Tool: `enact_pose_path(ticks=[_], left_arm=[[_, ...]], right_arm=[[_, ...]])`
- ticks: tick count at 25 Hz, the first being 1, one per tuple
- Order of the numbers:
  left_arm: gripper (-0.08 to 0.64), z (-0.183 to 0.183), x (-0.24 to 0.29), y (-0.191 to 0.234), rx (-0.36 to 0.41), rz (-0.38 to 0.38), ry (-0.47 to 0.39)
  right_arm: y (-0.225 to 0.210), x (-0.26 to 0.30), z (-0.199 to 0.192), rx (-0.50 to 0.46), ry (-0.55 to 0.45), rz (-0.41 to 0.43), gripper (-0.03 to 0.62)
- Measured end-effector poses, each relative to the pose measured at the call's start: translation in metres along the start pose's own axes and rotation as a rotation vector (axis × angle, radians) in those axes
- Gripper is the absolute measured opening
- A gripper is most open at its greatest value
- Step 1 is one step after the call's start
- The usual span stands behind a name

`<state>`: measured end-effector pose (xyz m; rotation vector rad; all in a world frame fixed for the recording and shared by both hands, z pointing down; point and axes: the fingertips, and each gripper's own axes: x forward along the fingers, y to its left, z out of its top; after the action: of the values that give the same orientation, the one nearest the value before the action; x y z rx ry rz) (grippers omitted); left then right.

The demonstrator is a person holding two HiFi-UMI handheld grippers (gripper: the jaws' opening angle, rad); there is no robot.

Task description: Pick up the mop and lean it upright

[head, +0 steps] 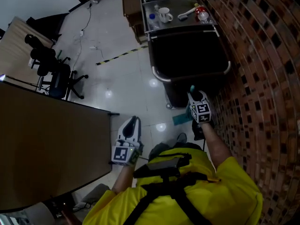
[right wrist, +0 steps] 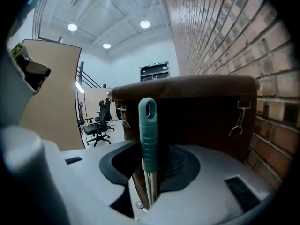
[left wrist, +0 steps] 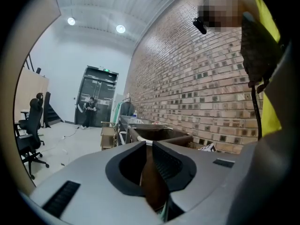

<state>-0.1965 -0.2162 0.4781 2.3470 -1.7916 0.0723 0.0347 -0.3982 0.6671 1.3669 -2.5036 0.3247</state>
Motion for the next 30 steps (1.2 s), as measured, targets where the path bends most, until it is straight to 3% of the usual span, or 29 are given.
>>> enact_pose_path(ticks=[9,12,16,20,24,27,30], left_arm=[[0.048,-0.004,0.013,-0.005,-0.003,0.017,0.011],[0.048,-0.006,0.019,-0.01,-0.004,0.007,0.009],[0.048,-0.006,0.027,-0.016,-0.009,-0.005,-0.009],[0.048,-0.005,0.029,-0.022,-0.02,-0.025,-0.012],[0.048,0.009,0.033,-0.03,-0.033,-0.05,-0.039],[0.048,0.023,0.036,-0.035,-0.045,-0.069,-0.062],[0.048,0.034,0.037,-0.039,-0.041,-0.085,-0.081]], right_arm=[[-0.007,0.034,0.013,0.03,0.035,-0.096,0.122],[-0.005,0.03,0.011,0.026,0.032,-0.084,0.205],[-0.009,-0.014,0.02,0.066,-0.002,-0.1,0.219],[0.007,-0.097,0.083,0.058,-0.143,-0.049,0.217],[0.023,-0.173,0.162,0.037,-0.287,-0.021,0.143],[0.029,-0.209,0.201,0.031,-0.383,0.0,0.005],[0.031,-0.221,0.213,0.018,-0.406,0.002,0.003]])
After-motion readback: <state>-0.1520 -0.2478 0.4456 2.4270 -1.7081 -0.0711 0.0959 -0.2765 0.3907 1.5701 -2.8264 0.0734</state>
